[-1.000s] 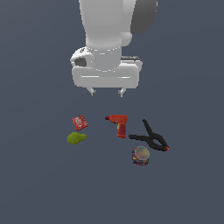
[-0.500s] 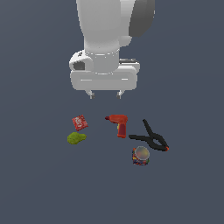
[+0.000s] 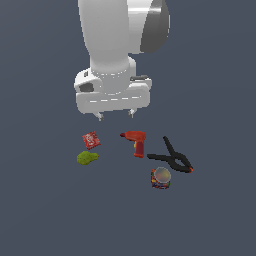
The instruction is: Pick up a designated object from a clutter of objects.
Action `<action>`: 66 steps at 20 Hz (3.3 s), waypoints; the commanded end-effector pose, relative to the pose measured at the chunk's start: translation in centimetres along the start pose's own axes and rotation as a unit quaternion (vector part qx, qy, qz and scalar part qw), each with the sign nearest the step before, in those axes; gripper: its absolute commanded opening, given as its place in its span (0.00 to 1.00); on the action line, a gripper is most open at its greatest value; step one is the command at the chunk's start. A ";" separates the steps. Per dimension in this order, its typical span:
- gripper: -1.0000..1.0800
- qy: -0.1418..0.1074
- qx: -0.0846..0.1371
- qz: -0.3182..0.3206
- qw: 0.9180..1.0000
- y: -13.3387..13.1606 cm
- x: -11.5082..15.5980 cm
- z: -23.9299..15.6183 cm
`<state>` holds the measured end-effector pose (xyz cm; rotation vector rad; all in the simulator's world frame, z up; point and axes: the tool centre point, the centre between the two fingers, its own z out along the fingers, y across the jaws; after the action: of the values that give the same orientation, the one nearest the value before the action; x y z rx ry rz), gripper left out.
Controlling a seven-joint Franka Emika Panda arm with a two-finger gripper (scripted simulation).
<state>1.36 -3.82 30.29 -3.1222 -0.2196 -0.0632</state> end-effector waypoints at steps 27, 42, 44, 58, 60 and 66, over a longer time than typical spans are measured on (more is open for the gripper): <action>0.96 -0.009 0.000 -0.298 0.954 7.2 1.0 8.9; 0.96 -0.014 0.003 -0.447 0.895 10.9 0.5 13.9; 0.96 -0.014 0.003 -0.466 0.885 11.4 0.4 14.5; 0.96 -0.017 0.008 -0.588 0.809 14.6 -0.8 19.1; 0.96 -0.018 0.008 -0.600 0.800 14.9 -0.9 19.6; 0.96 -0.018 0.009 -0.626 0.780 15.6 -1.3 20.6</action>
<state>3.14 -18.97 9.75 -2.3237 -2.1147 -0.0012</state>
